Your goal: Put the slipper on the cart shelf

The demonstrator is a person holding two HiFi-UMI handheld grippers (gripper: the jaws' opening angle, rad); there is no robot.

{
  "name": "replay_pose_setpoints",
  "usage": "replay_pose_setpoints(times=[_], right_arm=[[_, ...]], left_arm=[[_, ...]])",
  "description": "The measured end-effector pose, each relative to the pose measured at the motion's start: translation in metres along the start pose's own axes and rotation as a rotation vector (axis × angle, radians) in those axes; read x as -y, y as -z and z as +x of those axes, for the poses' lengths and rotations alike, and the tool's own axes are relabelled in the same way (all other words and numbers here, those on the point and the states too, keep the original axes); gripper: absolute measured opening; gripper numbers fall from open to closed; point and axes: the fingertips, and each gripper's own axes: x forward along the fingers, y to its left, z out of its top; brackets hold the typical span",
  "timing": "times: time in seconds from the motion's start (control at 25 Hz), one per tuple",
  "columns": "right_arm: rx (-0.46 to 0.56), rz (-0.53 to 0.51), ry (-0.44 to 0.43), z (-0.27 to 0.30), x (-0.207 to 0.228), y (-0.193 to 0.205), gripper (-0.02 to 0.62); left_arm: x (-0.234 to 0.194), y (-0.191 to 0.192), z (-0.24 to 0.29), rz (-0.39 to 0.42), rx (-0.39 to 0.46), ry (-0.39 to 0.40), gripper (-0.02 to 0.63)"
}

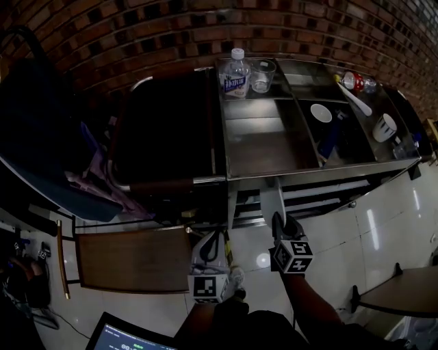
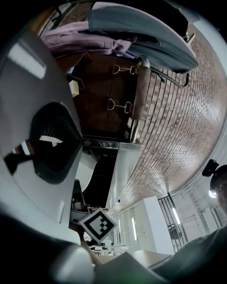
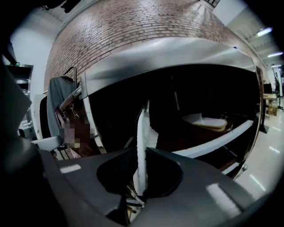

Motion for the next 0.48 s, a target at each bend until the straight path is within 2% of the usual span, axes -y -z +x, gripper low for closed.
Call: replay_pose_setpoints(times=[0.2, 0.48], right_arm=[[0.001, 0.074, -0.007, 0.038, 0.008, -0.015, 0.038], [-0.043, 0.083, 0.014, 0.076, 0.017, -0.015, 0.038]], left_arm=[[0.002, 0.005, 0.012, -0.006, 0.001, 0.002, 0.011], [0.005, 0.012, 0.024, -0.017, -0.018, 0.003, 0.011]])
